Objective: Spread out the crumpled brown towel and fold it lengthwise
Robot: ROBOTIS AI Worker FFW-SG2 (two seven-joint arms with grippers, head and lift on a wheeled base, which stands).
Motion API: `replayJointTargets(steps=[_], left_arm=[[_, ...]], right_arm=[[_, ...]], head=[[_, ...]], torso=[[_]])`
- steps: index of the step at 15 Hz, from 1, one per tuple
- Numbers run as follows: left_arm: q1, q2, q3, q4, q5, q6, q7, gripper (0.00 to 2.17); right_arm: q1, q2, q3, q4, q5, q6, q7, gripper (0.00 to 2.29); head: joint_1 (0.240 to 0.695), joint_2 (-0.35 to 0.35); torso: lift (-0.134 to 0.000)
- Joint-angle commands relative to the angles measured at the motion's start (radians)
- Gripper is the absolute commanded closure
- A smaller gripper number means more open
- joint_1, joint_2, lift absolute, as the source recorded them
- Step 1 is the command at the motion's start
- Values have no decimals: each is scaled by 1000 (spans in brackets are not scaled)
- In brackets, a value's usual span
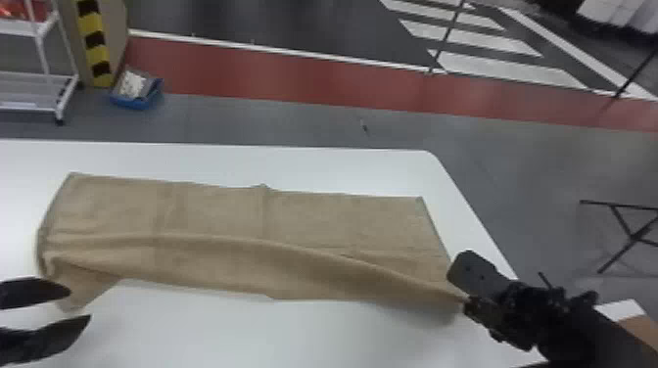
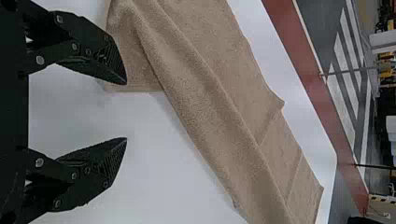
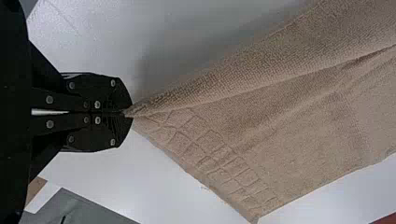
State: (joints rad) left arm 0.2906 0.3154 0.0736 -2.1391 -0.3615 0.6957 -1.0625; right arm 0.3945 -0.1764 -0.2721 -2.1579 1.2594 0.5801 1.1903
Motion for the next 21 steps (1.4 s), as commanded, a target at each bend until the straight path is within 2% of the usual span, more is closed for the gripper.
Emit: replayJointTargets(steps=[1, 3, 5, 9, 13, 14, 18, 21], left_arm=[[-34, -9, -5, 35, -1, -31, 1, 620], [-36, -10, -8, 35, -11, -74, 6, 461], [-50, -7, -44, 45, -94, -77, -7, 461], [-102, 7, -86, 100, -174, -74, -88, 468], [-137, 13, -117, 156, -235, -70, -102, 529], [-139, 16, -121, 160, -246, -70, -103, 691], [-133, 42, -107, 159, -243, -52, -120, 697], [-125, 48, -95, 154, -241, -52, -131, 701]], right_arm=[[9, 0, -1, -13, 0, 17, 2, 1359], [10, 0, -1, -13, 2, 30, 2, 1359], [21, 2, -1, -25, 2, 42, 2, 1359], [30, 3, -7, -31, 2, 60, 0, 1359], [46, 6, -13, -50, 2, 64, 0, 1359], [47, 6, -13, -56, 2, 67, 0, 1359], [46, 6, -12, -57, 2, 67, -1, 1359], [43, 8, -4, -57, 3, 73, -1, 1355]], head=[[695, -323], [695, -324], [695, -330], [695, -341], [695, -343], [695, -340], [695, -326], [695, -312]], torso=[[-125], [-125], [-125], [-125], [-125], [-125], [-125], [-125]])
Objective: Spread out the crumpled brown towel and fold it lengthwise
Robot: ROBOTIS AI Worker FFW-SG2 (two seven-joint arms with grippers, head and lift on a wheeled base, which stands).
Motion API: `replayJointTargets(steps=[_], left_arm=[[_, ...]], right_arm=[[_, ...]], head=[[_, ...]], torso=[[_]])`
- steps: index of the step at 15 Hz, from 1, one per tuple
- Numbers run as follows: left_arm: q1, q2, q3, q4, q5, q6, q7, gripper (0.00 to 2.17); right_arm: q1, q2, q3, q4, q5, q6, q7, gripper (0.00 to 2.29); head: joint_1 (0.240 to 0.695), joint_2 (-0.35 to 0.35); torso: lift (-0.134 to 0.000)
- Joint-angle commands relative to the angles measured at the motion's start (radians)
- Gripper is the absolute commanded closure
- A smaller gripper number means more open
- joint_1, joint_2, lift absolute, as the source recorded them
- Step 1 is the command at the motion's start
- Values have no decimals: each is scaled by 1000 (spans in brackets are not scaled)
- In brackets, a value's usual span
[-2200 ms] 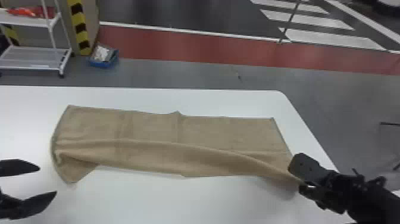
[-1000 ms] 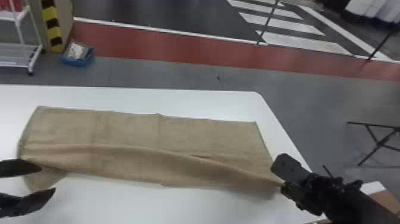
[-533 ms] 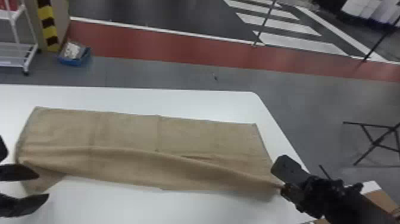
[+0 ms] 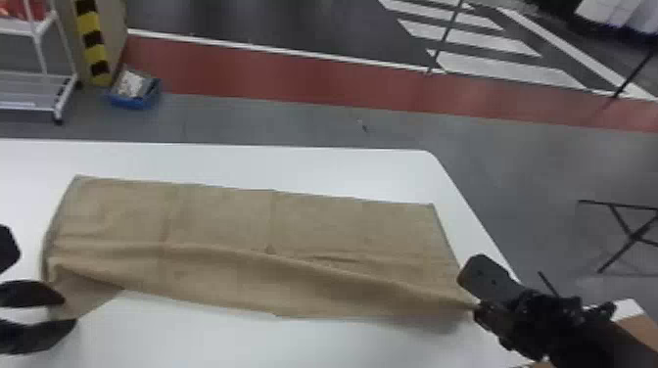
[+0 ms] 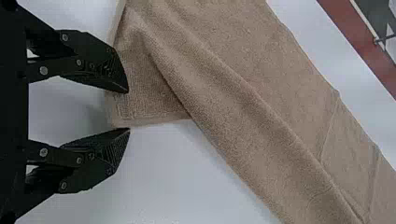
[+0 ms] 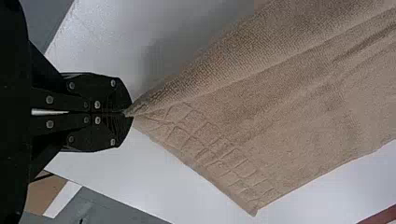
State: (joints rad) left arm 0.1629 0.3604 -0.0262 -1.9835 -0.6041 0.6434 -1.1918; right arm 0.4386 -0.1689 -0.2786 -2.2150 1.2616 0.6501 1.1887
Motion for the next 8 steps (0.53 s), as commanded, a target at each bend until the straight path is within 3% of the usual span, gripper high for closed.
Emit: replayJointTargets(steps=[1, 2, 3, 4, 6, 8], left_arm=[[3, 5, 6, -4, 3, 0, -3, 701], [3, 5, 6, -4, 3, 0, -3, 826], [3, 3, 6, -4, 7, 0, -2, 1274], [3, 3, 9, -8, 12, 0, 3, 1534], [3, 3, 32, -31, 32, -3, -8, 1541], [7, 0, 83, -83, 73, 0, -37, 1926]], right_arm=[[-1, 2, 6, 0, 4, 6, 0, 1355], [-1, 3, 7, -2, 7, 6, 0, 1355], [-1, 5, 7, -9, 7, 9, 2, 1355], [0, 5, 7, -15, 7, 18, 2, 1355], [0, 5, -1, -28, 7, 21, 2, 1355], [-3, 5, -14, -46, -7, 21, 3, 1355]], head=[[695, -303], [695, -300], [695, -299], [695, -298], [695, -296], [695, -298]], torso=[[-125], [-125], [-125], [-125], [-125], [-125]])
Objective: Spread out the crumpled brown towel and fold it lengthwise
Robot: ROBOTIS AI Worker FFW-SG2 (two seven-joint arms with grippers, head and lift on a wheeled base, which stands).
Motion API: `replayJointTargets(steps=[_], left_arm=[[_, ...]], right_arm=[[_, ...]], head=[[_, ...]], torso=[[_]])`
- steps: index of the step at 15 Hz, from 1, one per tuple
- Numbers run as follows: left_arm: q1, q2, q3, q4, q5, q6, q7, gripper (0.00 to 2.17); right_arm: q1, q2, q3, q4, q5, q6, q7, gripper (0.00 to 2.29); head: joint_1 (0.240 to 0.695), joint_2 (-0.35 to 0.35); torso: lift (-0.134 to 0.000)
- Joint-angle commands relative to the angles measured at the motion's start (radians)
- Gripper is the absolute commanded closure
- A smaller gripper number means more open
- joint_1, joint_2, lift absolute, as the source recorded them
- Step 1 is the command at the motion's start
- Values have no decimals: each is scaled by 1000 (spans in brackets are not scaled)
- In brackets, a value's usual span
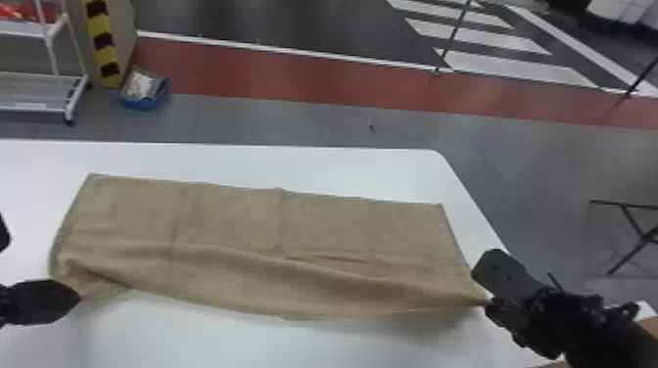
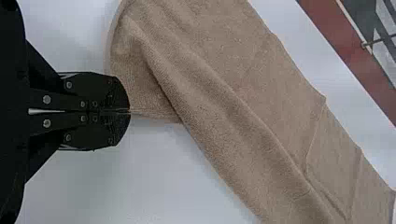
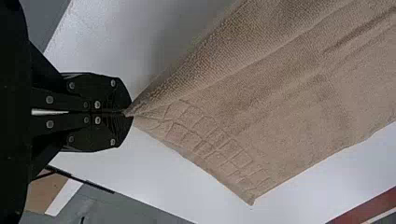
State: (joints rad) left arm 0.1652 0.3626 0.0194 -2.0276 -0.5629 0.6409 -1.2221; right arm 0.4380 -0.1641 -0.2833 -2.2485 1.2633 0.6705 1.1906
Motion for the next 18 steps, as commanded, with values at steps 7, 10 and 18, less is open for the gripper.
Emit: replayJointTargets(steps=[7, 10, 18], left_arm=[[36, 29, 254, -141, 106, 0, -254, 1980], [63, 64, 301, -141, 110, -25, -303, 1980], [-15, 88, 283, -132, 83, -59, -343, 1980]], right_arm=[[-15, -2, -74, -33, -51, -58, 32, 1355], [-10, -2, -109, -36, -79, -134, 80, 1355], [-130, -14, -168, -72, -222, -134, 176, 1359]], head=[[695, -283], [695, -248], [695, -175]], torso=[[-125], [-125], [-125]])
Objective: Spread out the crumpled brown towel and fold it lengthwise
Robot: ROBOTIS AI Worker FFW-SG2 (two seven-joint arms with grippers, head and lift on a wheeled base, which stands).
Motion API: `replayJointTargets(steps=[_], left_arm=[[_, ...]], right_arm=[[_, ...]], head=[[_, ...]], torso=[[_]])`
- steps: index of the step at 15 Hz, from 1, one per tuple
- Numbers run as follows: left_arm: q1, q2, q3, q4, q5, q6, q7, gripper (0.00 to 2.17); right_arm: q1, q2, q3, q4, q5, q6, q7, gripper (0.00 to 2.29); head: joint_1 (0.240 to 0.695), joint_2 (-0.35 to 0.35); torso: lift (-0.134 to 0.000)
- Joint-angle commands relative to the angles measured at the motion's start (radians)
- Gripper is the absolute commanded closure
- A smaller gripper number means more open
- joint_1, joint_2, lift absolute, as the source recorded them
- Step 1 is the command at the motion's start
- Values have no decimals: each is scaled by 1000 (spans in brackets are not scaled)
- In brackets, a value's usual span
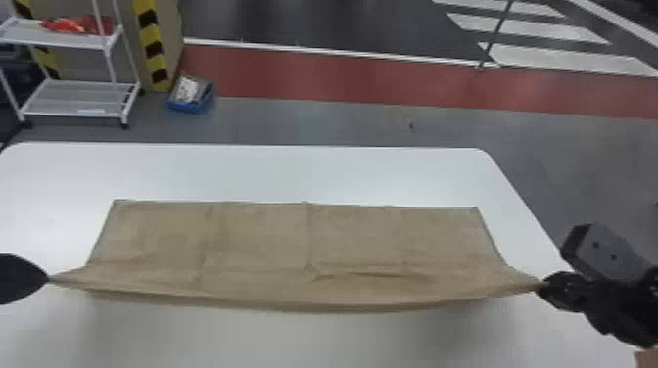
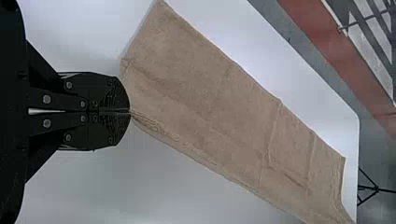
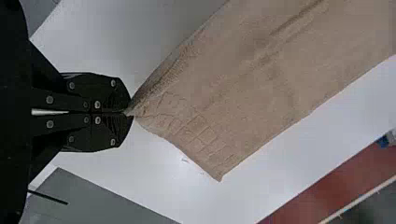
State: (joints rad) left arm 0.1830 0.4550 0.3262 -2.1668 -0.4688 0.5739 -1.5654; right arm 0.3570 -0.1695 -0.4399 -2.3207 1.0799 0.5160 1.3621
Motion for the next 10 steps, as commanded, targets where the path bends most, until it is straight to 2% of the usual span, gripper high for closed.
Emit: replayJointTargets(steps=[1, 4, 7, 8, 10], left_arm=[[-53, -7, -38, 13, -16, 18, 1, 1980], [-140, -30, -96, 71, -44, 39, 13, 1980], [-283, -53, -164, 231, -91, 57, 25, 1980], [-313, -56, -185, 268, -108, 61, 30, 1980], [-358, -64, -220, 332, -126, 64, 47, 1980]], right_arm=[[-75, -19, -14, 0, -61, 60, 5, 1359], [-144, -27, 1, 40, -64, 146, 5, 1359], [-225, -35, 4, 127, -54, 217, 5, 1359], [-247, -48, 9, 159, -54, 269, 5, 1359], [-294, -51, 38, 211, -37, 315, 5, 1359]], head=[[695, -174], [695, -187], [695, -197], [695, -200], [695, -206]], torso=[[-125], [-125], [-125], [-125], [-125]])
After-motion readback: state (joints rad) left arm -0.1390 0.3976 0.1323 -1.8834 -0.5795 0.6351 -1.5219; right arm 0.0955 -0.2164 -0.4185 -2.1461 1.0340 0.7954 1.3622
